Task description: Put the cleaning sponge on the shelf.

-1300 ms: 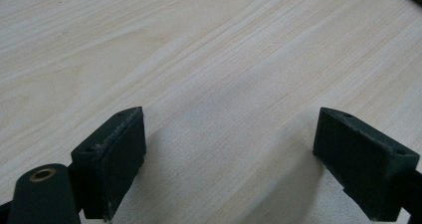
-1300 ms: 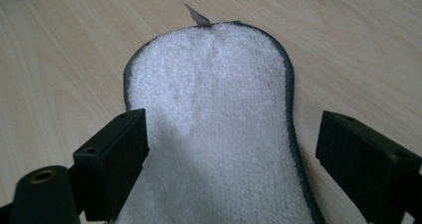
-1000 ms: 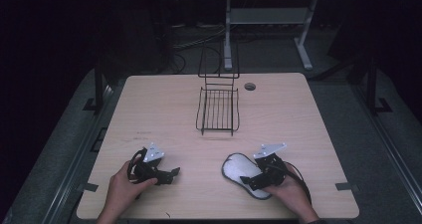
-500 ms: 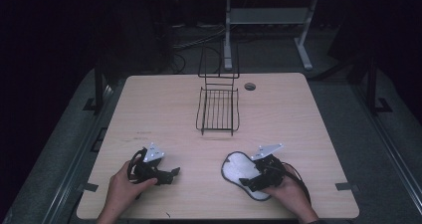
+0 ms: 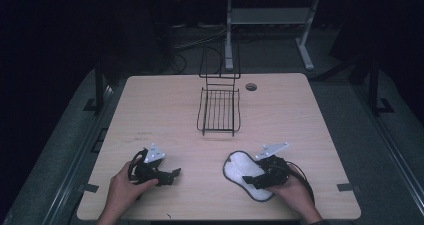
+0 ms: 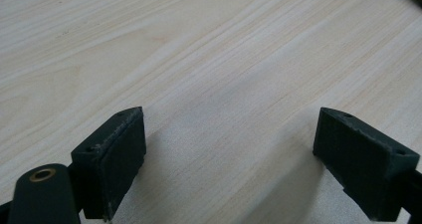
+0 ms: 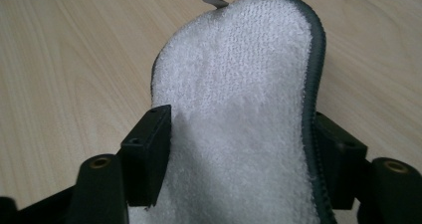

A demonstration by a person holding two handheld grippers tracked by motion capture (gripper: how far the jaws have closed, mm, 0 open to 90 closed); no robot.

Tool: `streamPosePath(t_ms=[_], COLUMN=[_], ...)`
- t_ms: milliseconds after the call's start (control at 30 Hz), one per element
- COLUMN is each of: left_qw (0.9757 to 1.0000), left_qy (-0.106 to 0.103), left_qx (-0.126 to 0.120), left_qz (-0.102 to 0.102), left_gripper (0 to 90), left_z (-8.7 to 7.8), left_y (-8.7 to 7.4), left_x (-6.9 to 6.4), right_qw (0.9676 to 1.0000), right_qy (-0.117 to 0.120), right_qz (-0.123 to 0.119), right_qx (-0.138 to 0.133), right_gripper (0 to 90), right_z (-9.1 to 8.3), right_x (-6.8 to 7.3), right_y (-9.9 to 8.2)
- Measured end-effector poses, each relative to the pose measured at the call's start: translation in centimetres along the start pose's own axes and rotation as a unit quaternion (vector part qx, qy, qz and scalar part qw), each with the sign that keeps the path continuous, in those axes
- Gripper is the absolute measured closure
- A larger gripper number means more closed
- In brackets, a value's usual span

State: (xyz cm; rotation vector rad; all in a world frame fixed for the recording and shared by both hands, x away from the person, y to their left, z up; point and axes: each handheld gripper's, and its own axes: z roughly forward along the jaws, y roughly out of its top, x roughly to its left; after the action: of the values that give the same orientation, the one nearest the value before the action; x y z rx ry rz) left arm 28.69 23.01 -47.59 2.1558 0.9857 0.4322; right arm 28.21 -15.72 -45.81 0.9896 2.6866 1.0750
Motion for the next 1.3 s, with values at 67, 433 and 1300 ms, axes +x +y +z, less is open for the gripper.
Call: streamPosePath(t_ms=[67, 433, 1300], left_qw=[1.0000, 1.0000, 1.0000], left_qy=[0.000, 0.000, 0.000], left_qx=[0.000, 0.000, 0.000], left_qz=[0.000, 0.000, 0.000], left_gripper=[12.5, 12.4, 12.5], left_z=[0.0, 0.0, 0.0], left_y=[0.0, 0.0, 0.0], left_x=[0.0, 0.0, 0.0], right_qw=[1.0000, 0.9990, 0.9960], right_qy=[0.004, 0.023, 0.027], right_qz=[0.003, 0.017, 0.014], right_qx=[-0.006, -0.034, -0.084], right_gripper=[38.2, 54.1, 76.2], right_z=[-0.2, -1.6, -4.3], right_x=[-0.1, -0.6, -0.4], right_y=[0.0, 0.2, 1.0])
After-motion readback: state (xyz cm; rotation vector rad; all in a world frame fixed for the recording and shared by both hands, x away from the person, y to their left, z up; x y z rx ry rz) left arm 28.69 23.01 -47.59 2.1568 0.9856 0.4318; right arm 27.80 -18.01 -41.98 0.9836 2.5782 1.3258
